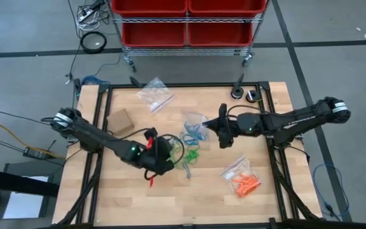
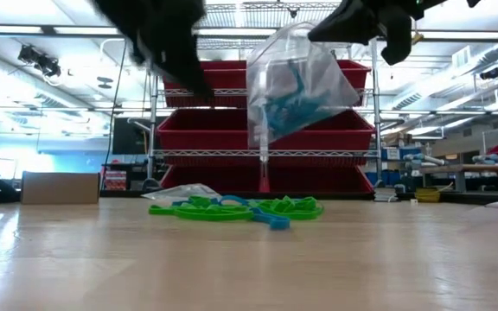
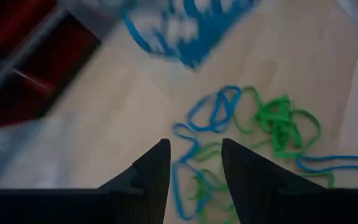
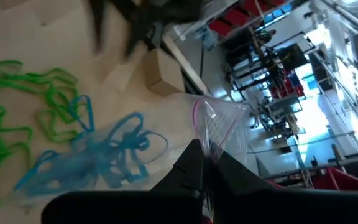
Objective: Sort rubber bands
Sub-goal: Put the blue rubber band into the transparent zip bag
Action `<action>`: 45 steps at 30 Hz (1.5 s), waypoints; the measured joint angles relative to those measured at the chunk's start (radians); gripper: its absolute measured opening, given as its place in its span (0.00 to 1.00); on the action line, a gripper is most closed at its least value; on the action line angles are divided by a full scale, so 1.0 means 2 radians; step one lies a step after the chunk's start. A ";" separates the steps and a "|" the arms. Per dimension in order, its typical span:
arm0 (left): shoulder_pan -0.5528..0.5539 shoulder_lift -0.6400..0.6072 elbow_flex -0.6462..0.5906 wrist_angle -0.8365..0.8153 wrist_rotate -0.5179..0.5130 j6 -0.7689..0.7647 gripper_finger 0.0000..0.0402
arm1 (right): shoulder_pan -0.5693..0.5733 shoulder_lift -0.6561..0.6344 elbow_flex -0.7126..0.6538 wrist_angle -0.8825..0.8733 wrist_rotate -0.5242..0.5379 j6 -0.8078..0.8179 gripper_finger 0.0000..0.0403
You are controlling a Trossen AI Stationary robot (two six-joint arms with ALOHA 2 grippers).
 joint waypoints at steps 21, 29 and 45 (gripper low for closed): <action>0.153 0.000 -0.184 0.273 0.203 0.055 0.38 | -0.045 -0.031 0.000 -0.056 -0.077 0.056 0.00; 0.200 0.003 -0.185 0.271 0.276 0.073 0.35 | -0.045 -0.031 0.000 -0.057 -0.078 0.055 0.00; 0.216 0.056 -0.176 0.278 0.324 0.096 0.31 | -0.045 -0.031 0.000 -0.056 -0.102 0.060 0.00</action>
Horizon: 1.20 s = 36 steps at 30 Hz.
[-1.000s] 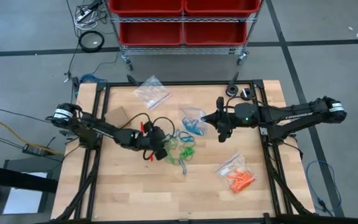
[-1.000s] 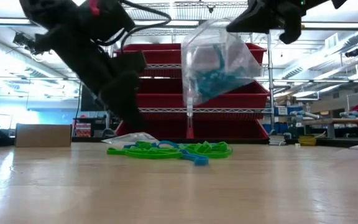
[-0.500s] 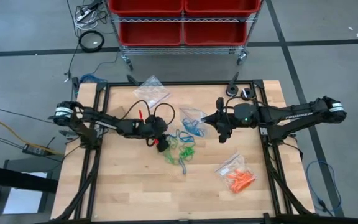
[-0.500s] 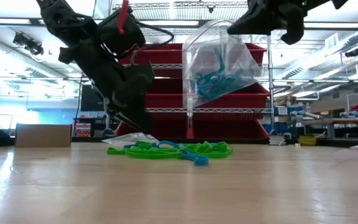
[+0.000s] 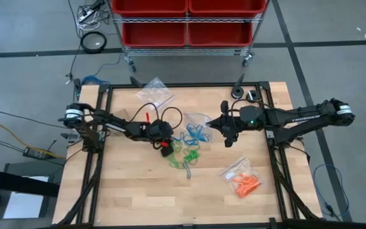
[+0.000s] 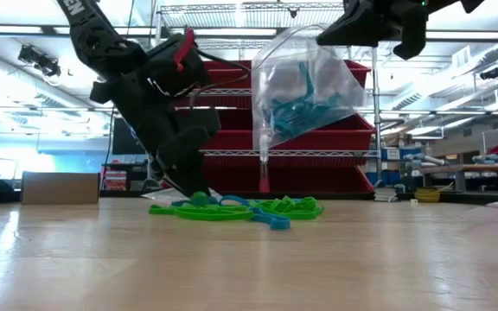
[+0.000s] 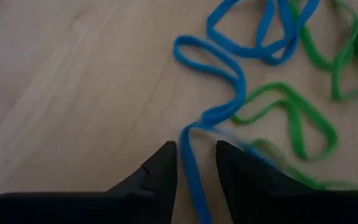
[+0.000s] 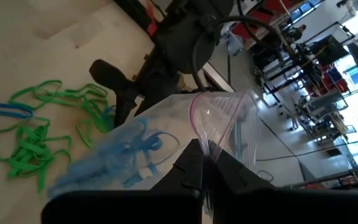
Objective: Sort rubber bands
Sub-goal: Put the blue rubber band into the transparent zip bag
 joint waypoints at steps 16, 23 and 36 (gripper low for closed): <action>0.000 0.039 0.083 -0.089 -0.029 0.077 0.01 | 0.000 0.000 0.000 -0.001 -0.005 0.008 0.00; -0.022 0.033 0.191 -0.277 -0.055 0.103 0.01 | 0.000 0.000 0.000 -0.007 -0.010 0.010 0.00; -0.081 0.033 0.432 -0.442 -0.227 0.154 0.00 | 0.001 0.000 0.000 -0.035 -0.031 0.003 0.00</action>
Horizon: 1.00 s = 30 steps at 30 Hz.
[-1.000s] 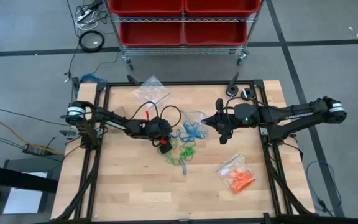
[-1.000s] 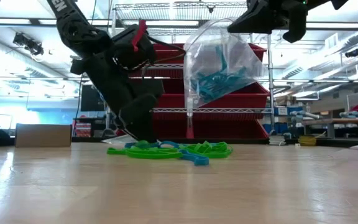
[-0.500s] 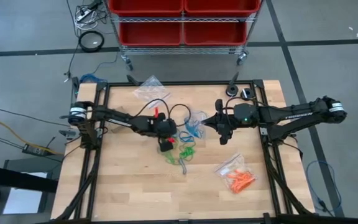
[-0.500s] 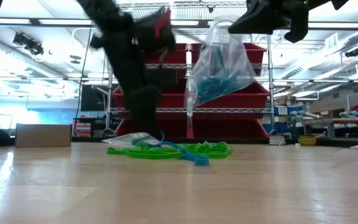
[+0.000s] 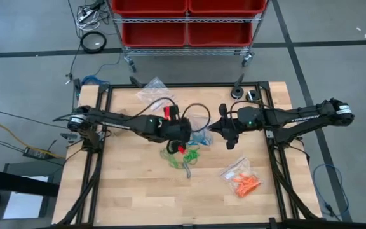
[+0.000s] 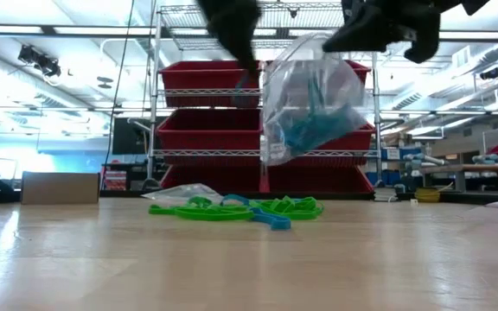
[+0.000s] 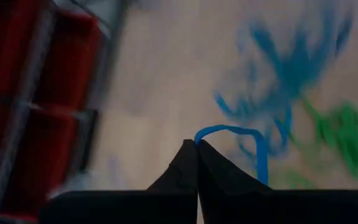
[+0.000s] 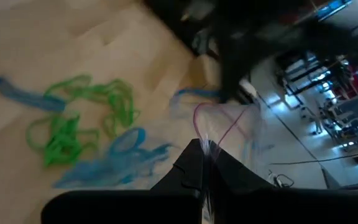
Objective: Sort rubber bands
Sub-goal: Put the blue rubber band into the transparent zip bag
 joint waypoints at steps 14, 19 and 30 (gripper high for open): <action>0.004 -0.001 0.112 0.077 -0.020 0.092 0.00 | 0.015 0.000 0.000 -0.032 0.008 -0.131 0.00; 0.021 0.008 0.112 0.088 0.006 0.096 0.00 | 0.016 0.000 0.000 -0.028 0.009 -0.131 0.00; 0.029 0.066 0.112 0.078 0.030 0.121 0.01 | 0.017 0.000 0.000 -0.029 0.009 -0.126 0.00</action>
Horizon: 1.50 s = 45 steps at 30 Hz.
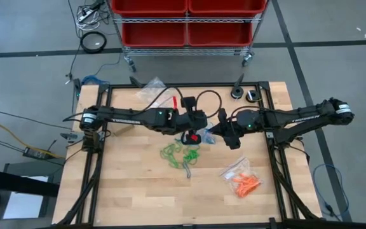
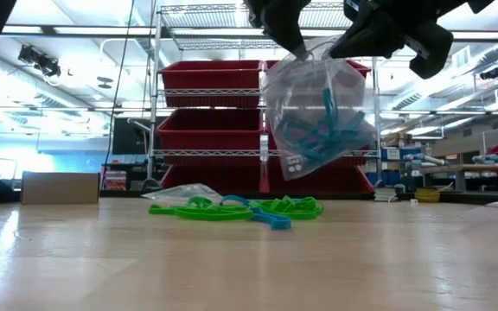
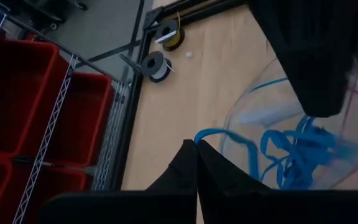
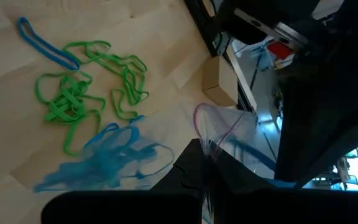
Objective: Sort rubber bands
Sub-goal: Put the blue rubber band into the transparent zip bag
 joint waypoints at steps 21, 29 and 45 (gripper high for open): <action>-0.023 -0.005 0.000 -0.050 0.056 -0.074 0.29 | 0.000 0.000 0.000 0.000 0.000 0.001 0.00; -0.036 -0.023 0.000 -0.067 0.029 -0.094 0.42 | 0.000 0.000 0.000 0.001 0.000 0.001 0.00; -0.070 -0.057 -0.103 -0.115 -0.016 -0.233 0.47 | 0.000 0.000 0.000 0.000 0.000 0.016 0.00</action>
